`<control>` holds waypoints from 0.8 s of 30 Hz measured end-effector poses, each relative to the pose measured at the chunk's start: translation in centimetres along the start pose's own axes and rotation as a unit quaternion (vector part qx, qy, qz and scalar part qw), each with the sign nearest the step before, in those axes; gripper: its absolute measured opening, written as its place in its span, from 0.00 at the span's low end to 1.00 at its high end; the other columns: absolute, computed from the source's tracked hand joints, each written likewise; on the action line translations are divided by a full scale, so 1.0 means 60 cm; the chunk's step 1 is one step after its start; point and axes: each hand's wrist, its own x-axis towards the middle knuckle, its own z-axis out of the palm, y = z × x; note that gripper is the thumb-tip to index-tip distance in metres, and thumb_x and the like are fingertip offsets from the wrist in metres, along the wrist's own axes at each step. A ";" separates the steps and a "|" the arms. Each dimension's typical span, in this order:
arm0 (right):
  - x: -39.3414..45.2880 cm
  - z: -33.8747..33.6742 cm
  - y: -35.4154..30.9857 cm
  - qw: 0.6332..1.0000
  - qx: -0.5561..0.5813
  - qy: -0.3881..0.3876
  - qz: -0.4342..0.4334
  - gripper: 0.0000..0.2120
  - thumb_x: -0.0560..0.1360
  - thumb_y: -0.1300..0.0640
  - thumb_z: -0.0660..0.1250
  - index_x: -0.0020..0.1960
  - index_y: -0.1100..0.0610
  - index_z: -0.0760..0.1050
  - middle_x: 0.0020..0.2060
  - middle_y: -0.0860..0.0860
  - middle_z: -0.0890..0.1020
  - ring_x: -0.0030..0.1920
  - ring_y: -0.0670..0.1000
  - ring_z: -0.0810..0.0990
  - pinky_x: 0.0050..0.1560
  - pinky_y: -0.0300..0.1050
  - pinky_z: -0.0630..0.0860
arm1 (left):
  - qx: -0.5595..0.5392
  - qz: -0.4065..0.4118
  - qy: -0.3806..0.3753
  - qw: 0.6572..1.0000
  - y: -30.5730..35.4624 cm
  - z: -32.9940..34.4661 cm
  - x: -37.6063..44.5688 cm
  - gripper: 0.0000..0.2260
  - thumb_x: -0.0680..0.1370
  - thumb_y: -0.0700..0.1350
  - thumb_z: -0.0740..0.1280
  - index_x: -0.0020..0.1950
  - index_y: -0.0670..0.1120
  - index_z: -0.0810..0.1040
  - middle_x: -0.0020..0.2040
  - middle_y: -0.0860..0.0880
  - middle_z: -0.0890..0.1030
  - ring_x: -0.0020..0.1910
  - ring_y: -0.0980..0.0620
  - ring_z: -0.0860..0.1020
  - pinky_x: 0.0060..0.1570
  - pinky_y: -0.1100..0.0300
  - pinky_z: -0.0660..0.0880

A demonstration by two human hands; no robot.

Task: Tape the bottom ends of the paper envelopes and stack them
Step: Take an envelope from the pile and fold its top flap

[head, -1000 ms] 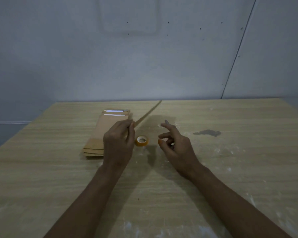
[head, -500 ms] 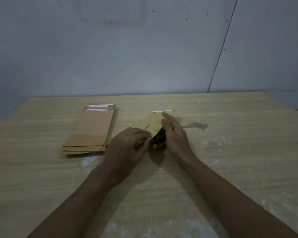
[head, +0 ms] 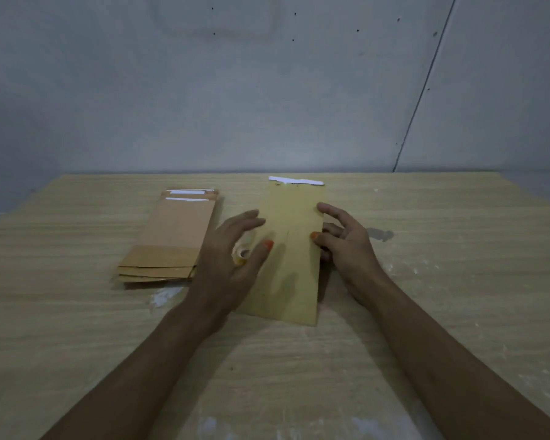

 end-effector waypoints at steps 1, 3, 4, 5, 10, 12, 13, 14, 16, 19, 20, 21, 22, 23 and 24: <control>-0.003 0.000 0.000 1.000 0.004 -0.025 0.004 0.25 0.75 0.76 0.63 0.68 0.57 0.73 0.39 0.51 0.85 0.35 0.45 0.81 0.30 0.37 0.75 | -0.023 -0.036 0.015 0.999 -0.003 -0.001 0.001 0.16 0.76 0.51 0.69 0.63 0.51 0.79 0.65 0.56 0.78 0.65 0.61 0.75 0.60 0.64 0.73; -0.010 0.000 -0.002 0.997 -0.001 -0.077 0.011 0.28 0.75 0.76 0.62 0.70 0.55 0.71 0.39 0.52 0.84 0.35 0.47 0.81 0.32 0.38 0.76 | -0.085 -0.101 0.041 0.990 -0.006 -0.003 0.005 0.18 0.75 0.48 0.70 0.65 0.52 0.76 0.63 0.57 0.79 0.61 0.61 0.78 0.55 0.66 0.75; -0.015 0.002 -0.003 0.994 -0.009 -0.104 0.017 0.30 0.75 0.76 0.62 0.71 0.52 0.70 0.40 0.54 0.84 0.36 0.48 0.80 0.33 0.39 0.75 | -0.112 -0.125 0.058 0.984 -0.006 -0.005 0.007 0.18 0.76 0.45 0.72 0.66 0.50 0.75 0.62 0.57 0.79 0.59 0.61 0.79 0.53 0.68 0.76; -0.019 0.002 -0.005 0.991 -0.020 -0.129 0.022 0.31 0.75 0.76 0.63 0.72 0.50 0.69 0.42 0.57 0.84 0.38 0.49 0.80 0.35 0.40 0.75 | -0.131 -0.143 0.073 0.978 -0.004 -0.006 0.011 0.19 0.77 0.41 0.72 0.67 0.48 0.73 0.62 0.56 0.78 0.57 0.63 0.80 0.51 0.70 0.75; -0.033 0.008 -0.010 0.972 -0.029 -0.229 0.040 0.36 0.74 0.77 0.63 0.75 0.48 0.65 0.49 0.66 0.80 0.43 0.53 0.79 0.39 0.43 0.76 | -0.186 -0.219 0.139 0.948 -0.008 -0.011 0.021 0.21 0.77 0.39 0.71 0.69 0.45 0.71 0.62 0.48 0.81 0.63 0.54 0.79 0.63 0.52 0.77; -0.038 0.008 -0.014 0.967 -0.038 -0.249 0.046 0.36 0.74 0.77 0.63 0.75 0.49 0.64 0.51 0.65 0.82 0.45 0.54 0.80 0.41 0.43 0.78 | -0.205 -0.242 0.158 0.935 -0.010 -0.014 0.024 0.22 0.77 0.38 0.72 0.69 0.45 0.71 0.62 0.46 0.81 0.62 0.51 0.79 0.65 0.46 0.75; -0.039 0.007 -0.015 0.965 -0.043 -0.255 0.045 0.37 0.74 0.77 0.64 0.75 0.49 0.65 0.50 0.62 0.83 0.45 0.52 0.81 0.41 0.42 0.78 | -0.219 -0.255 0.157 0.929 -0.010 -0.016 0.025 0.22 0.77 0.38 0.71 0.69 0.44 0.71 0.61 0.45 0.81 0.60 0.52 0.80 0.63 0.47 0.77; -0.040 0.008 -0.016 0.964 -0.045 -0.259 0.046 0.37 0.74 0.77 0.64 0.75 0.49 0.65 0.49 0.60 0.83 0.45 0.51 0.82 0.41 0.40 0.77 | -0.236 -0.269 0.149 0.922 -0.008 -0.017 0.025 0.20 0.77 0.37 0.71 0.69 0.45 0.72 0.59 0.45 0.83 0.56 0.53 0.82 0.58 0.51 0.80; -0.040 0.008 -0.015 0.965 -0.041 -0.255 0.049 0.37 0.73 0.76 0.66 0.74 0.48 0.66 0.51 0.59 0.84 0.46 0.52 0.82 0.40 0.40 0.78 | -0.278 -0.284 0.114 0.910 -0.001 -0.018 0.024 0.15 0.78 0.36 0.69 0.65 0.44 0.77 0.50 0.46 0.85 0.44 0.55 0.83 0.43 0.58 0.82; -0.037 0.010 -0.013 0.972 -0.027 -0.231 0.030 0.35 0.72 0.73 0.69 0.72 0.47 0.69 0.52 0.59 0.83 0.47 0.52 0.82 0.39 0.41 0.78 | -0.295 -0.273 0.057 0.914 0.008 -0.017 0.018 0.08 0.79 0.35 0.67 0.54 0.45 0.81 0.40 0.49 0.86 0.37 0.55 0.83 0.33 0.61 0.80; -0.036 0.009 -0.012 0.975 -0.026 -0.218 0.018 0.34 0.72 0.72 0.70 0.72 0.47 0.70 0.51 0.59 0.83 0.47 0.51 0.82 0.40 0.41 0.78 | -0.298 -0.268 0.044 0.915 0.009 -0.017 0.017 0.08 0.79 0.35 0.66 0.52 0.45 0.81 0.40 0.50 0.86 0.36 0.55 0.83 0.33 0.61 0.79; -0.034 0.007 -0.011 0.979 -0.025 -0.203 0.005 0.33 0.72 0.72 0.71 0.71 0.48 0.71 0.50 0.58 0.83 0.47 0.51 0.82 0.41 0.42 0.78 | -0.301 -0.266 0.033 0.915 0.009 -0.016 0.017 0.08 0.79 0.34 0.66 0.51 0.45 0.81 0.40 0.50 0.86 0.36 0.56 0.83 0.33 0.61 0.79; -0.032 0.006 -0.010 0.982 -0.026 -0.189 -0.007 0.32 0.71 0.72 0.72 0.70 0.48 0.72 0.49 0.58 0.83 0.47 0.51 0.82 0.43 0.43 0.79 | -0.298 -0.265 0.022 0.917 0.008 -0.015 0.016 0.08 0.79 0.34 0.66 0.51 0.45 0.80 0.39 0.50 0.86 0.36 0.56 0.83 0.33 0.62 0.79; -0.030 0.005 -0.009 0.984 -0.028 -0.176 -0.017 0.31 0.71 0.71 0.72 0.68 0.49 0.74 0.48 0.57 0.84 0.47 0.51 0.82 0.44 0.45 0.79 | -0.298 -0.267 0.010 0.916 0.006 -0.014 0.015 0.08 0.79 0.33 0.65 0.51 0.45 0.80 0.39 0.50 0.86 0.36 0.56 0.83 0.33 0.61 0.79; -0.028 0.005 -0.008 0.985 -0.031 -0.166 -0.025 0.29 0.71 0.71 0.73 0.67 0.51 0.75 0.49 0.56 0.84 0.47 0.51 0.82 0.45 0.46 0.79 | -0.294 -0.267 -0.002 0.918 0.006 -0.012 0.014 0.08 0.79 0.33 0.65 0.51 0.45 0.80 0.39 0.50 0.86 0.35 0.55 0.83 0.34 0.61 0.80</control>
